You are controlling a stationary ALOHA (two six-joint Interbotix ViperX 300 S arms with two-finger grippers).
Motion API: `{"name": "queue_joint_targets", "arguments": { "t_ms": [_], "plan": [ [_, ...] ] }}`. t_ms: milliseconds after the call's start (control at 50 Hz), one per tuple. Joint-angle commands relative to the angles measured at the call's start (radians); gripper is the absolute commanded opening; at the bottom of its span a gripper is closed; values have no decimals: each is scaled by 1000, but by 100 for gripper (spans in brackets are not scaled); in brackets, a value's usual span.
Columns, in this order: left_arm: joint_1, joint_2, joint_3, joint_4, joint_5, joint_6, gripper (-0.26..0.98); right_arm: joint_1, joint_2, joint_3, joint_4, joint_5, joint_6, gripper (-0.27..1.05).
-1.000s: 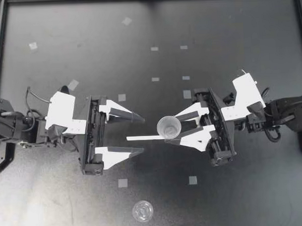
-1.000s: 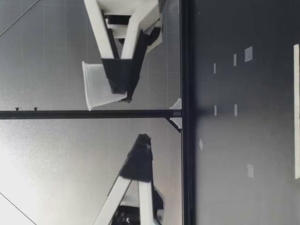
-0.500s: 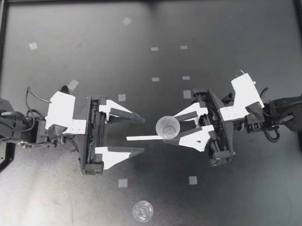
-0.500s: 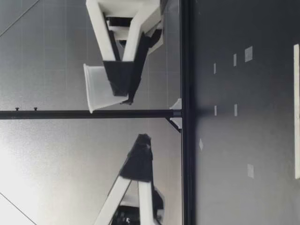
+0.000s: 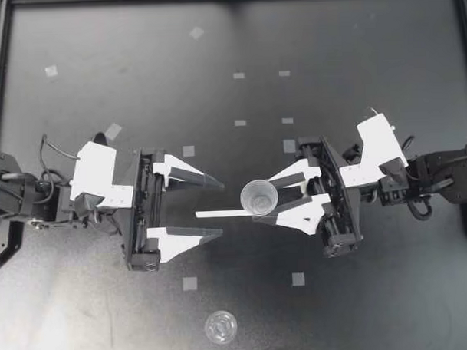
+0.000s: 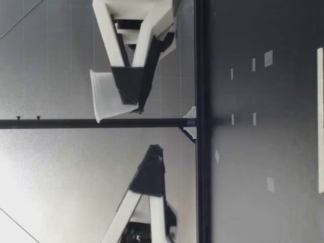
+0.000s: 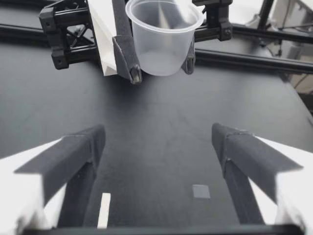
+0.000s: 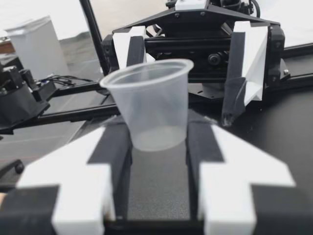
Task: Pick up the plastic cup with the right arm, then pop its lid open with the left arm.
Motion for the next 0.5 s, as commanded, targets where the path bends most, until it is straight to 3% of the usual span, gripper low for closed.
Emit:
{"name": "queue_joint_targets", "arguments": {
  "t_ms": [0,480],
  "plan": [
    [3,-18,-17,-2,-3,-2,83,5,-9,-15,-2,-3,-2,30],
    [3,-17,-17,-2,-3,0,83,5,-2,-20,-2,-3,-2,30]
  ]
}}
